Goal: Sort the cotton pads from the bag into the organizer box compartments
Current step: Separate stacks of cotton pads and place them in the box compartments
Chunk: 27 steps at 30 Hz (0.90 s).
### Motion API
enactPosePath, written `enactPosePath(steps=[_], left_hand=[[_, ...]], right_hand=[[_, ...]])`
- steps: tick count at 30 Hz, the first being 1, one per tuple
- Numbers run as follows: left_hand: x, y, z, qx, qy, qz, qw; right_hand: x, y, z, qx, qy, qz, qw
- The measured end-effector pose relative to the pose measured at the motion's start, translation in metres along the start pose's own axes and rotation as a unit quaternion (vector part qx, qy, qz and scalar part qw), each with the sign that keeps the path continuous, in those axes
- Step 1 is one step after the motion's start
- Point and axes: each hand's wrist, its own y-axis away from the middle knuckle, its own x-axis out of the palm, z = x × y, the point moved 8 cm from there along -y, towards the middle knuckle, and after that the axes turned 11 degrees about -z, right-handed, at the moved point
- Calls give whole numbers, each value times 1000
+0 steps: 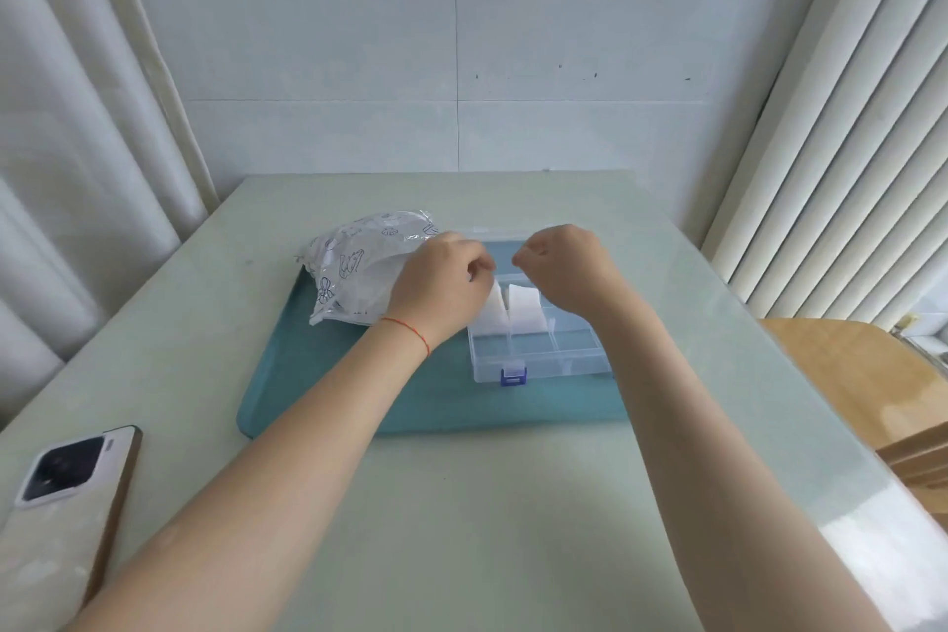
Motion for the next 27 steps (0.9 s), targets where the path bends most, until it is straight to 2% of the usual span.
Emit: enactPosePath(steps=[2,4,6,9,13,18,27], left_hand=[[-38,2,12,33,-19,-127,991],[-67,7,36,14,-50,-190,980],[-83,8,61,-41,-56,-177,982],[-92,12,90,-107,-68,-100,987],[-94,13,100,-134,-50,-83,986],[-92,13,97,-126,-22,-84,988],[-95,10,100,-142,-6,-123,982]], right_hand=[[6,7,26,-29,-56,6,998],[22,15,49,-45,-77,37,995],[40,19,60,-25,-105,55,993],[66,19,65,71,-188,62,978],[94,26,77,187,-302,85,931],[114,31,86,267,-395,67,876],[102,27,80,238,-351,31,905]])
